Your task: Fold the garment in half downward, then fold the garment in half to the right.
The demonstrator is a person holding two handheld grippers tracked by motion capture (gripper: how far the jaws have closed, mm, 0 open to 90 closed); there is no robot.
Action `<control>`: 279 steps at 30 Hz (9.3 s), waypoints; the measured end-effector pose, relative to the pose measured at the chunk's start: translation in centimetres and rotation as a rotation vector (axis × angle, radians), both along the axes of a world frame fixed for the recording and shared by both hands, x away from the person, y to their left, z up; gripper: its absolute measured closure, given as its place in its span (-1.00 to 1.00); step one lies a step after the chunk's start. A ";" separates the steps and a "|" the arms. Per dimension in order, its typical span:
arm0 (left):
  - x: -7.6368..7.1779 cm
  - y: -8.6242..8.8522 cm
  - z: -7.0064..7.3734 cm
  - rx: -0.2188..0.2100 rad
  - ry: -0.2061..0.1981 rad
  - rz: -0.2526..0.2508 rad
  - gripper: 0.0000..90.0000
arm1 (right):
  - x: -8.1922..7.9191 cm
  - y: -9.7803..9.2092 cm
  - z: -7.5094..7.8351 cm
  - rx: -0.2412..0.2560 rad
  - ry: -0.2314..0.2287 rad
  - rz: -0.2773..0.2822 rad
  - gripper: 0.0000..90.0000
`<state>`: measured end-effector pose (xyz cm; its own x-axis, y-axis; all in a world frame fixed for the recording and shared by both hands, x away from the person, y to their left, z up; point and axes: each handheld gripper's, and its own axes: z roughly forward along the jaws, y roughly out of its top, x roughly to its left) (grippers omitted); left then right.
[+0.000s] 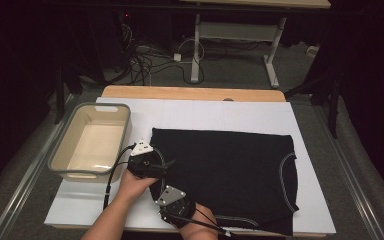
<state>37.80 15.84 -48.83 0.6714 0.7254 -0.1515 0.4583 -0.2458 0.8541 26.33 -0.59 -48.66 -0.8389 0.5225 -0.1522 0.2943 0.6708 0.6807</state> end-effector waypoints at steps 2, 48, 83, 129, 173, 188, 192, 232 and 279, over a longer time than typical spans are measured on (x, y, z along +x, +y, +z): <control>0.0 0.0 0.0 0.000 -0.002 0.002 -1.00 | 0.2 0.0 0.1 -0.002 0.010 0.006 0.78; 0.4 0.6 1.1 0.016 0.037 0.165 -1.00 | 0.7 -3.5 0.0 0.303 0.017 0.074 0.79; 7.9 -0.7 2.3 0.014 0.152 0.143 -1.00 | 0.8 -3.4 0.0 0.296 0.030 0.055 0.79; 9.1 0.4 0.0 0.149 0.170 0.268 0.72 | 0.6 -3.0 -0.1 0.259 0.020 0.060 0.78; 8.6 0.6 10.7 0.158 0.117 0.400 0.74 | -1.1 -2.2 7.6 0.423 -0.174 0.084 0.78; 10.0 -6.2 6.9 0.151 0.141 0.260 0.70 | -1.2 -8.9 4.5 0.391 -0.154 -0.029 0.78; 10.1 -7.9 6.6 0.146 0.118 0.235 0.70 | -1.4 -10.6 3.9 0.395 -0.156 -0.066 0.78; 11.1 -23.9 5.9 0.087 0.012 -0.036 0.70 | -4.3 -22.3 1.7 0.366 -0.179 -0.333 0.78; 0.1 -5.1 0.7 0.135 0.023 -0.006 -1.00 | -4.9 -26.4 1.1 0.401 -0.088 -0.428 -0.06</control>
